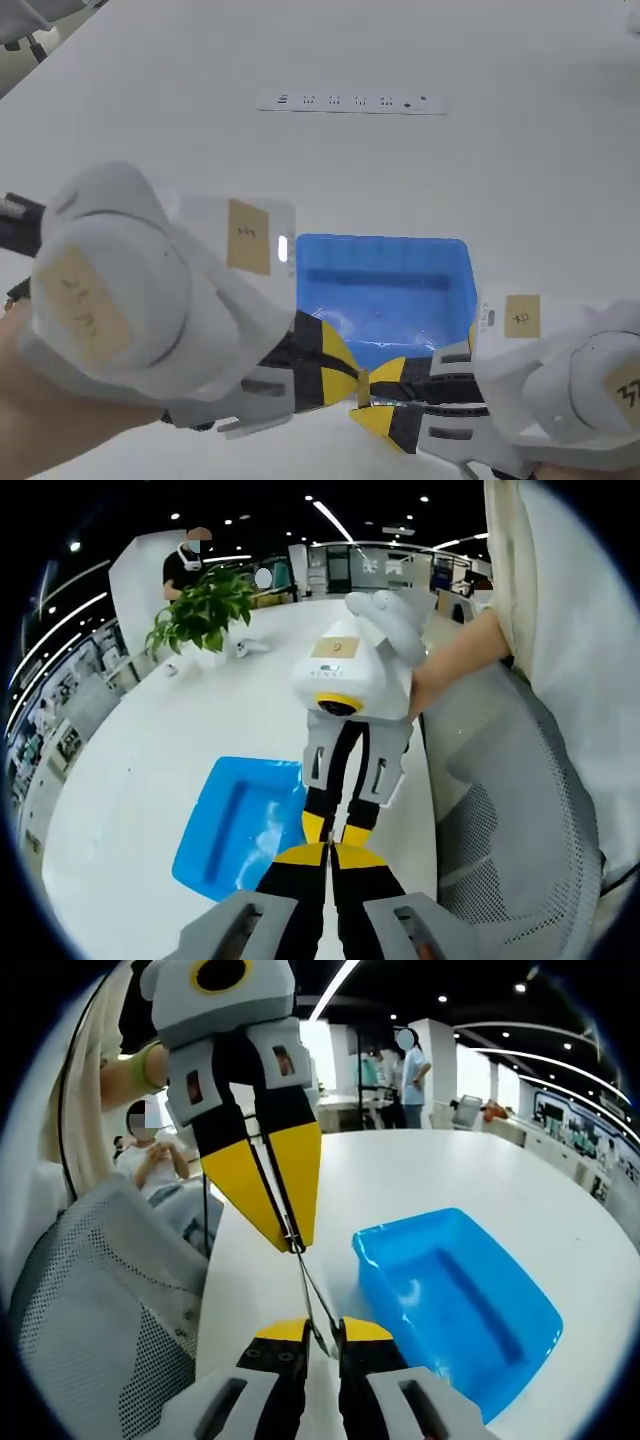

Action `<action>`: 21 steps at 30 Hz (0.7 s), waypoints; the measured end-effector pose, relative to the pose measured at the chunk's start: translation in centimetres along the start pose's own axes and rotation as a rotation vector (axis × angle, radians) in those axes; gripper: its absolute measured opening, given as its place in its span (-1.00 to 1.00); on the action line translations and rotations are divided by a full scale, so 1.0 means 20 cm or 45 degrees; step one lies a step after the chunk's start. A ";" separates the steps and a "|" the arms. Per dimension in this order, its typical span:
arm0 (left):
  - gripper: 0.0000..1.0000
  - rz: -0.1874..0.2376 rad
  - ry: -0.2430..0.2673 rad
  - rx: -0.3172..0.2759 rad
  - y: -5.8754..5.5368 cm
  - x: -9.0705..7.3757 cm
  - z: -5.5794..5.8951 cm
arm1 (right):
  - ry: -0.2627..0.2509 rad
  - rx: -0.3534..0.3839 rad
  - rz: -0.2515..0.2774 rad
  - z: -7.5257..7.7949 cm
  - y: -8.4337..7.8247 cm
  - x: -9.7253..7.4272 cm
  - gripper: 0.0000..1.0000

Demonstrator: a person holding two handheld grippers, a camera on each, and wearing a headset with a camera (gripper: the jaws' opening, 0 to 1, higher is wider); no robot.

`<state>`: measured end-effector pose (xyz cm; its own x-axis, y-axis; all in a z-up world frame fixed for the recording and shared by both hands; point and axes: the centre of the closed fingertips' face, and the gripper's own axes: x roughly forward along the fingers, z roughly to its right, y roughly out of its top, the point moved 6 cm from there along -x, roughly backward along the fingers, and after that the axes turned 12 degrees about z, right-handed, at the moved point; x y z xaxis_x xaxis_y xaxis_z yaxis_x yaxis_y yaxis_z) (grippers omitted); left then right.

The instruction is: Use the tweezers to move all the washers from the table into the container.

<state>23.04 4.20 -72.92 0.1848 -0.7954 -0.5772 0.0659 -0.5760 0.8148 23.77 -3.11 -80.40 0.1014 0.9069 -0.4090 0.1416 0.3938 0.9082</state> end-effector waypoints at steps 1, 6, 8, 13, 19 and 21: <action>-1.00 -0.007 -0.009 0.006 0.00 0.00 0.00 | 0.001 0.004 0.001 0.00 0.00 0.00 -0.84; -1.00 -0.027 -0.039 -0.001 0.01 0.01 -0.03 | 0.046 -0.004 0.056 -0.01 0.08 -0.01 -0.81; -1.00 -0.025 -0.048 -0.010 0.01 0.01 -0.04 | 0.059 -0.007 0.044 0.00 0.09 0.00 -0.77; -1.00 -0.001 -0.036 -0.044 0.01 0.02 -0.06 | 0.073 0.020 -0.005 0.03 0.07 0.02 -0.92; -0.74 0.230 0.172 -0.248 0.01 -0.05 -0.06 | 0.030 0.141 0.015 0.07 0.05 0.00 -0.96; -0.54 0.315 0.253 -0.368 -0.01 -0.09 -0.03 | 0.006 0.155 0.035 0.07 0.05 0.00 -0.96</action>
<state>23.35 5.86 -72.05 0.4126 -0.8349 -0.3642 0.2631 -0.2735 0.9252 25.37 -3.00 -79.65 0.1023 0.9179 -0.3835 0.2577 0.3479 0.9014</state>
